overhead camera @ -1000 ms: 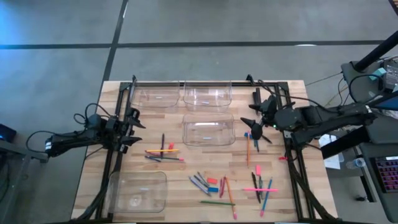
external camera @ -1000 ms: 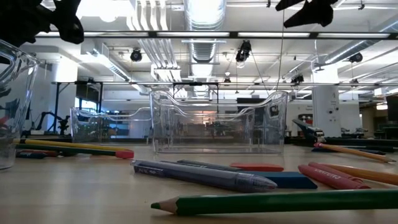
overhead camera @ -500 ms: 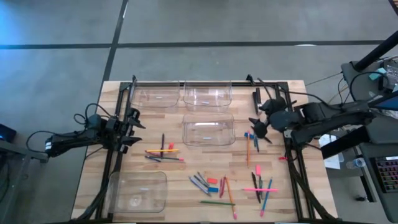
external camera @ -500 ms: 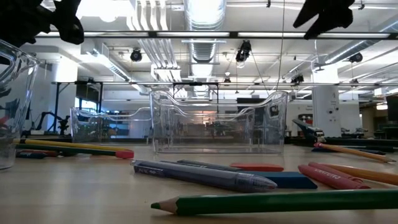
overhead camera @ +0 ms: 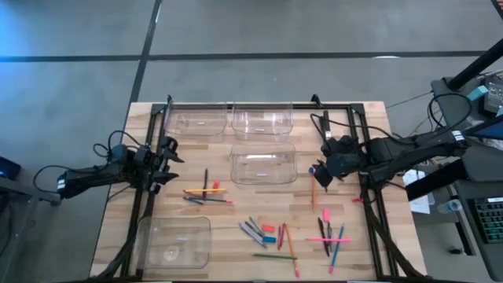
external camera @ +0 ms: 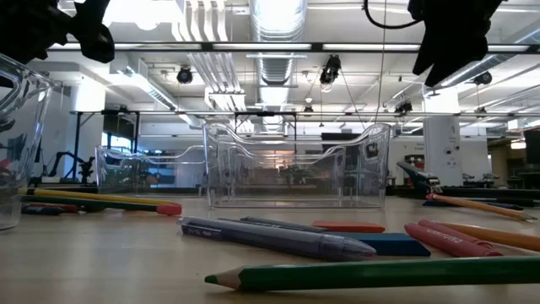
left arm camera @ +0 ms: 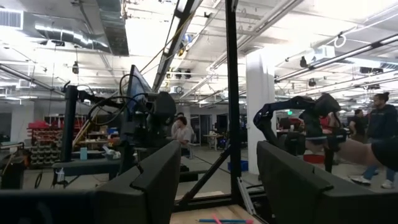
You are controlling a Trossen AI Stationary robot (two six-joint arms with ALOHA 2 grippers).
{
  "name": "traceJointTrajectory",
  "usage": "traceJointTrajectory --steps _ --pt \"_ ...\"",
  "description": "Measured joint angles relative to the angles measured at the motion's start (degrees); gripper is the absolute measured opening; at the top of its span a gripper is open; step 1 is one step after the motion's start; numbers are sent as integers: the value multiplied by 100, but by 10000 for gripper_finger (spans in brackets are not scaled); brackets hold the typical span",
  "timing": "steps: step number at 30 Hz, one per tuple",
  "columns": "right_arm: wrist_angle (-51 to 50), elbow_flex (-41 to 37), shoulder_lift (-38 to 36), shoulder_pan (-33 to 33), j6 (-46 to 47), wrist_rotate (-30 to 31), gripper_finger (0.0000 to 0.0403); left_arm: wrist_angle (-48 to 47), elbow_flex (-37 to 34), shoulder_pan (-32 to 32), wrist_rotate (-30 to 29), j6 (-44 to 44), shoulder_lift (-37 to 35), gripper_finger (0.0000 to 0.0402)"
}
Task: Sort crayons/erasers/pens/pencils in bins
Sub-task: Put the top black pen into the middle transparent bin
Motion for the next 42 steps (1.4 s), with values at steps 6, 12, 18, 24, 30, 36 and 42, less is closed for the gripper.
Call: traceJointTrajectory --steps 6,12,18,24,30,36,42 --pt "38 -31 134 0 -80 6 325 0 0 -1 0 17 0 196" --pt "48 -33 193 0 -204 -9 325 2 2 1 0 20 0 196" --pt "50 -33 175 0 -98 -18 325 278 7 -1 2 4 -1 196" --pt "-90 -33 358 24 87 -349 325 448 11 -1 2 -578 -2 196" --pt "-667 -38 711 2 482 -846 325 452 11 1 1 -582 0 196" --pt "-1078 -311 761 -62 631 -1016 325 452 11 -1 -142 -901 40 196" --pt "-978 -1048 249 -210 918 -1147 324 425 11 -1 -173 -1196 406 196"
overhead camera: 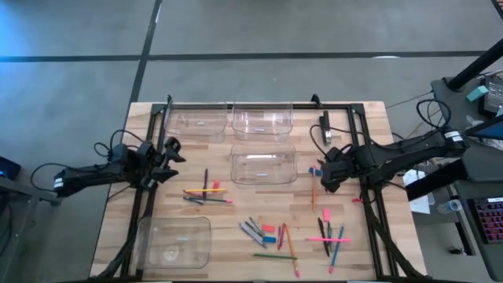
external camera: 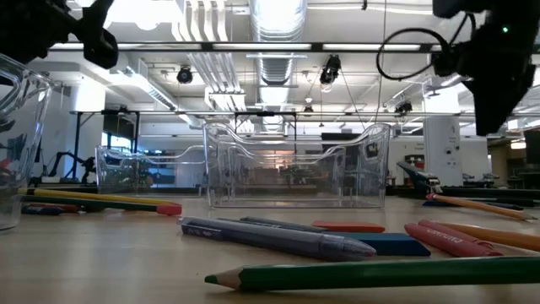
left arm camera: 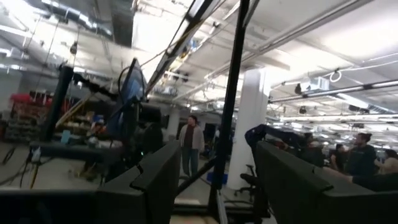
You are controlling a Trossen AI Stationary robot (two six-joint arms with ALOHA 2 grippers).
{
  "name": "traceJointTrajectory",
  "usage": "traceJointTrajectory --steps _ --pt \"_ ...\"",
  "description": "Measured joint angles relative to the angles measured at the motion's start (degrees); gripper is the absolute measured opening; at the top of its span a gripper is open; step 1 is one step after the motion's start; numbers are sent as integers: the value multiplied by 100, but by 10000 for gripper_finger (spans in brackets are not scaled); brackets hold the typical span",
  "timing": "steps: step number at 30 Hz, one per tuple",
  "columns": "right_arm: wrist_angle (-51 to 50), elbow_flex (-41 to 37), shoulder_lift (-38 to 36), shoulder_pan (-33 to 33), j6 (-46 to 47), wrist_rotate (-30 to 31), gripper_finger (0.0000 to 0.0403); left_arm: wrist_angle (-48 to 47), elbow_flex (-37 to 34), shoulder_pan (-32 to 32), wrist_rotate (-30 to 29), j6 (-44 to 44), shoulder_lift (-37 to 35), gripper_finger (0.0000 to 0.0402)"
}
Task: Sort crayons/erasers/pens/pencils in bins
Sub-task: Put the top black pen into the middle transparent bin
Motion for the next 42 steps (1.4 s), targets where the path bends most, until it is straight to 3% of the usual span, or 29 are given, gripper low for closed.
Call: traceJointTrajectory --steps 7,17,29,34,42 --pt "440 -791 -409 -166 561 6 322 -20 164 0 -338 165 898 196" --pt "872 -1301 51 -472 912 -42 278 202 570 2 -379 298 1878 196" --pt "1367 -1604 310 -1005 805 -130 217 559 651 2 -393 308 2269 196" --pt "1895 -2018 312 -1170 680 -502 207 625 651 2 -391 307 2254 196" --pt "2171 -2516 282 -1234 679 -599 202 640 651 2 -391 306 2247 196"
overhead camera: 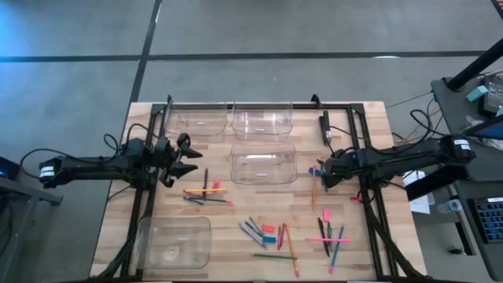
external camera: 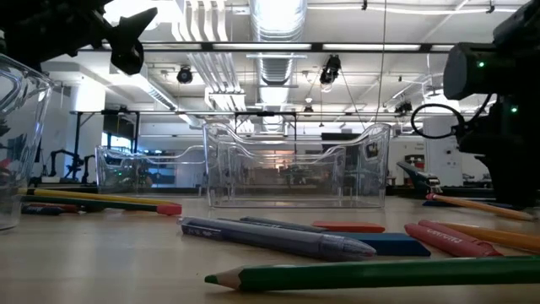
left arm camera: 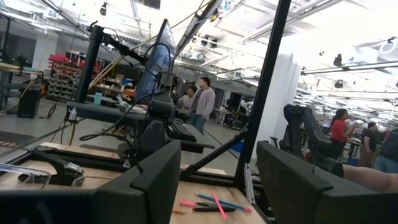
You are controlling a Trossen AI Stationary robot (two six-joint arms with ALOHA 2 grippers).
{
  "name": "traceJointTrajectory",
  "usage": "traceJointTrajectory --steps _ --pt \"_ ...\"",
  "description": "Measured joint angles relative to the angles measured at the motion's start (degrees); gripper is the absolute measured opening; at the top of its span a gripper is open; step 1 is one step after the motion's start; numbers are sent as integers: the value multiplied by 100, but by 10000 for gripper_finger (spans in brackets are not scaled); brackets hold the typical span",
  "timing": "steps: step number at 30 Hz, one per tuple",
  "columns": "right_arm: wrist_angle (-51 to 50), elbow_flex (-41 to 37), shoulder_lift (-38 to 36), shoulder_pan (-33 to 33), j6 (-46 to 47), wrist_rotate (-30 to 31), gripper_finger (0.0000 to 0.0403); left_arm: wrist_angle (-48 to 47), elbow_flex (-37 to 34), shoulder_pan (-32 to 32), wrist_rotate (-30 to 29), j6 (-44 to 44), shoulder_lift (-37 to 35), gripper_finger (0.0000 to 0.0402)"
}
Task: Sort crayons/erasers/pens/pencils in bins
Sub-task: Put the top black pen into the middle transparent bin
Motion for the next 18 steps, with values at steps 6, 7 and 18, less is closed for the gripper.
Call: traceJointTrajectory --steps 6,7,18 --pt "228 -159 -11 -4 105 -83 163 35 0 -1 0 -6 -2 196" --pt "228 -159 -11 -2 133 -88 154 66 0 -1 0 -9 -1 196" --pt "244 -148 -72 0 245 -201 49 153 0 -1 0 -11 9 196"
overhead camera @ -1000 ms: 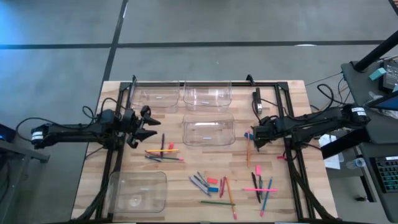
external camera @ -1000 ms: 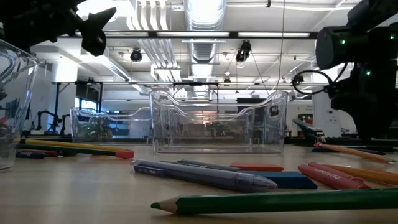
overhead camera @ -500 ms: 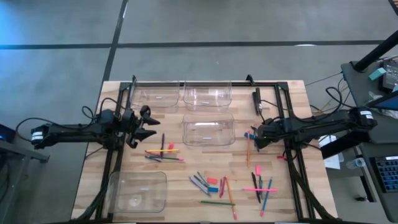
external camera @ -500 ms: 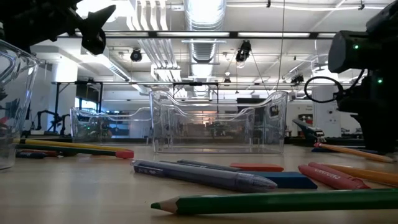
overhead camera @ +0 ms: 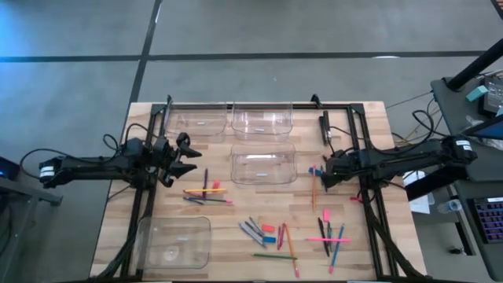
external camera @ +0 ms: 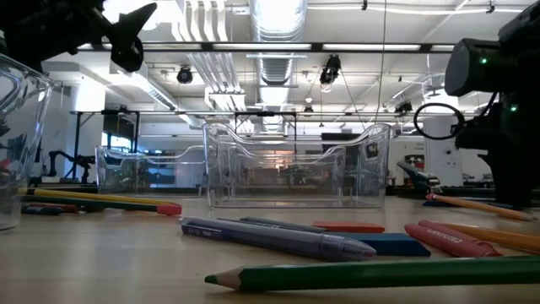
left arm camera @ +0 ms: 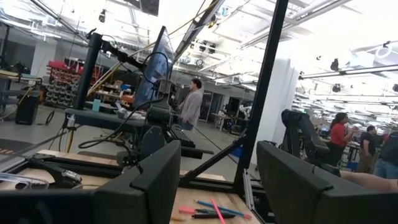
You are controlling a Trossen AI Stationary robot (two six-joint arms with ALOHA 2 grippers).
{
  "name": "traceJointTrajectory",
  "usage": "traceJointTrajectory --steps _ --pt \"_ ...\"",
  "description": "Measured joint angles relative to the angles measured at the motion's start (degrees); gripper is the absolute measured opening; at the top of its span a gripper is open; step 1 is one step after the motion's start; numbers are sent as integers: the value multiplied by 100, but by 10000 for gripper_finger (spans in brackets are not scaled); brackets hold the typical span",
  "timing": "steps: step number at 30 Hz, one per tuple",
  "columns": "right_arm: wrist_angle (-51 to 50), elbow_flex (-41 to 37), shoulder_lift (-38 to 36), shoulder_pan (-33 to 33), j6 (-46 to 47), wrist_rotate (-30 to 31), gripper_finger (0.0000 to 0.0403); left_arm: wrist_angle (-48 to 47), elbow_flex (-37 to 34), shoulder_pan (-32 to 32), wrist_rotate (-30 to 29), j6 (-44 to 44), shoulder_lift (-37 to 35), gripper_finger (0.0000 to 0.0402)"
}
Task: Sort crayons/erasers/pens/pencils in bins
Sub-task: Put the top black pen into the middle transparent bin
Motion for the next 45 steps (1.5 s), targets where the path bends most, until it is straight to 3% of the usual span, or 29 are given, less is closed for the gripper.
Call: traceJointTrajectory --steps 3,18,29,33,36,41,45 --pt "-36 -10 -89 0 -3 10 34 -2 0 1 0 0 2 196" --pt "-379 1 -1101 0 145 9 35 -2 0 1 0 2 1 196" --pt "-942 1259 -1229 4 -280 564 34 0 0 0 -26 0 2 196" --pt "-810 1988 -1131 18 -1096 1122 34 4 0 1 -55 0 2 196" --pt "-137 2416 -965 70 -1817 1558 34 4 0 1 -147 0 0 196" --pt "1272 2867 -430 81 -3221 1280 34 26 0 -1 -221 0 0 196" --pt "1704 3235 246 83 -4394 836 34 28 0 1 -221 2 0 196"
